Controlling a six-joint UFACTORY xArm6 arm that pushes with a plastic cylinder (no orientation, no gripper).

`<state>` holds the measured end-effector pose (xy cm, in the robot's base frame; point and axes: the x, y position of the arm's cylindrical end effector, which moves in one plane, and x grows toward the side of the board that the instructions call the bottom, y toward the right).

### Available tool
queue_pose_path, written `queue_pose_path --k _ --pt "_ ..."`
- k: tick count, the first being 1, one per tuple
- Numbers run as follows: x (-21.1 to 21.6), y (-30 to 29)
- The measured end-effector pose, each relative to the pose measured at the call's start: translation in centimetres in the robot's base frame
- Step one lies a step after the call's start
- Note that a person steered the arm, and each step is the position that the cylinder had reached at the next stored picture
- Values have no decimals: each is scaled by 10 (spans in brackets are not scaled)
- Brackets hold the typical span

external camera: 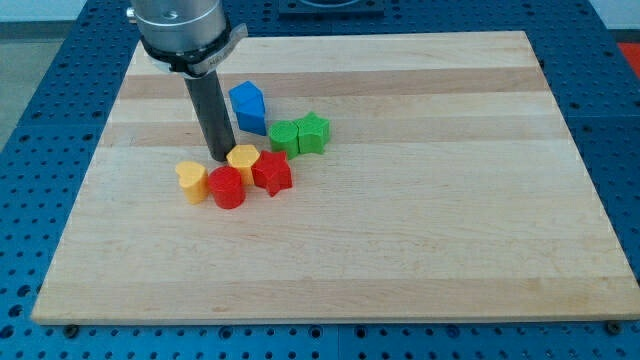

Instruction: Push the blue triangle along with the blue cube a bit up and right

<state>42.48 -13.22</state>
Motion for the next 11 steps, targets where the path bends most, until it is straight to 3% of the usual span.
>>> queue_pose_path --k 2,5,8,11 --pt "14 36" --pt "4 17" --pt "-86 13" --pt "-90 7"
